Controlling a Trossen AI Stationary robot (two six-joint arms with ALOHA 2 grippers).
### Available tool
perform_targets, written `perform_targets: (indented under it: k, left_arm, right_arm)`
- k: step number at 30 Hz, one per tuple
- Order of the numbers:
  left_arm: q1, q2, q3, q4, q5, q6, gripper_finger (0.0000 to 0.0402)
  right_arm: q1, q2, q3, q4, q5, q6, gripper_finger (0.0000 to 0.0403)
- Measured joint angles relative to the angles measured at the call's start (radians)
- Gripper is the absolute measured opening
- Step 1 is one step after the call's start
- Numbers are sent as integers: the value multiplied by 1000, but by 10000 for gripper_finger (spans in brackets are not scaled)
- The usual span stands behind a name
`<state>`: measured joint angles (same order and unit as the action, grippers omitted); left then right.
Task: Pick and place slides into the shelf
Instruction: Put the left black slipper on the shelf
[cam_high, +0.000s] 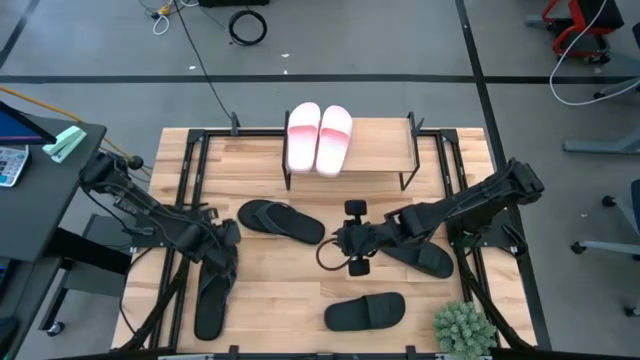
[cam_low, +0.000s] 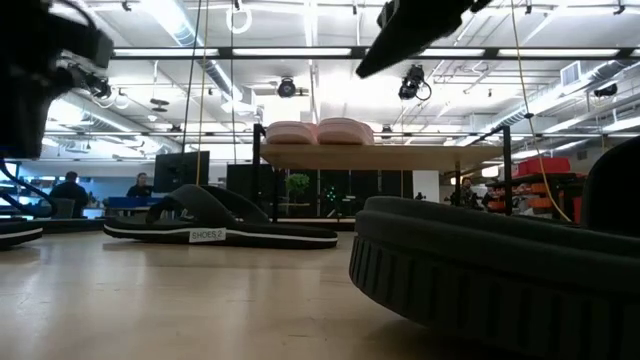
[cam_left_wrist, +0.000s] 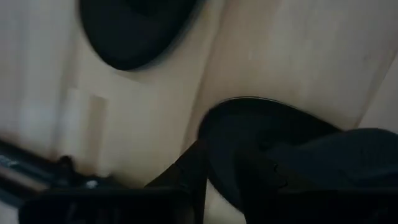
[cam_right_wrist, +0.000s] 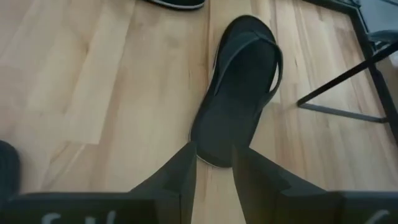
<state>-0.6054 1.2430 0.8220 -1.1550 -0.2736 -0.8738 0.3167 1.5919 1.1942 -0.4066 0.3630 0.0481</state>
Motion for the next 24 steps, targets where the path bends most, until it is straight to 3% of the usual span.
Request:
perform_targets:
  k: [5, 14, 19, 24]
  left_arm:
    - [-31, 0, -38, 63, 72, 0, 93]
    - [-89, 0, 120, 82, 115, -16, 124]
    - [-127, 17, 93, 127, 207, -139, 147]
    - [-166, 91, 67, 94, 208, -142, 173]
  right_arm:
    - [-14, 11, 0, 3, 2, -23, 107]
    - [-80, 7, 0, 4, 4, -23, 107]
    - [-101, 7, 0, 4, 4, -17, 107]
    - [-104, 7, 0, 4, 1, -17, 107]
